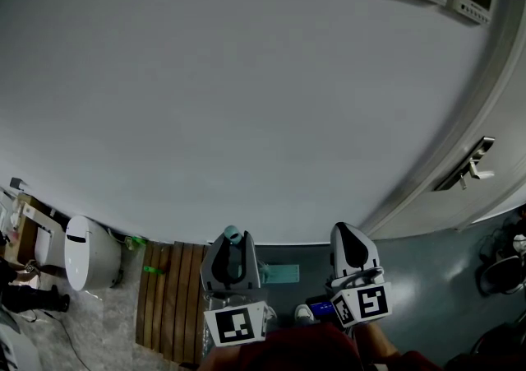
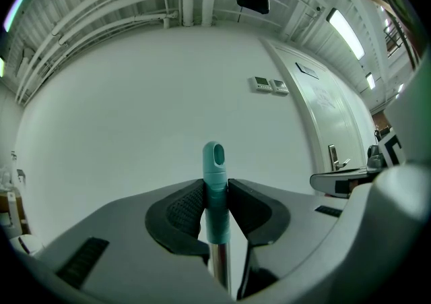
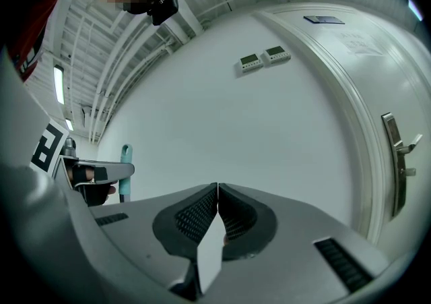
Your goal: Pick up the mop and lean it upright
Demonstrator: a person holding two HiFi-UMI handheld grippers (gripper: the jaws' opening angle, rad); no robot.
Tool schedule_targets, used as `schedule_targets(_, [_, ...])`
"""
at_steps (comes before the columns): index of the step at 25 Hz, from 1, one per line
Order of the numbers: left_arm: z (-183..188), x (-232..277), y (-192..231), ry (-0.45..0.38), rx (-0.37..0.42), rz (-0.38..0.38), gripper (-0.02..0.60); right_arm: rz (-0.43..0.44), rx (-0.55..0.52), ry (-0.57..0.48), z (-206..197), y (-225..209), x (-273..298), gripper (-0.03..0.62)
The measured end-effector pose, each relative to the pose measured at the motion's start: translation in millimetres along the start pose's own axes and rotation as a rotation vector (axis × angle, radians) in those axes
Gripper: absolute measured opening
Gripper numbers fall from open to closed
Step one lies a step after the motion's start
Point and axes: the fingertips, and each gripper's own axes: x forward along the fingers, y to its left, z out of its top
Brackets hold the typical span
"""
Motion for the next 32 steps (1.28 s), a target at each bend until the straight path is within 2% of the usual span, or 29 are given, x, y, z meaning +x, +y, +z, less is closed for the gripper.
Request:
schedule_targets(8, [-9, 3, -12, 0.008, 0.009, -0.053, 0.123, -0.009, -0.001, -0.003, 1, -4, -3, 0.018])
schedule_targets(23, [-51, 13, -27, 0.054, 0.055, -0.136, 0.123, -0.014, -0.004, 0.004, -2, -5, -6, 0.018])
schedule_targets(29, [-77, 21, -30, 0.088, 0.066, -0.166, 0.123, -0.018, -0.006, 0.012, -3, -6, -7, 0.018])
schedule_targets(32, [-89, 23, -29, 0.123, 0.099, -0.178, 0.123, -0.021, -0.006, 0.015, -4, -6, -7, 0.018])
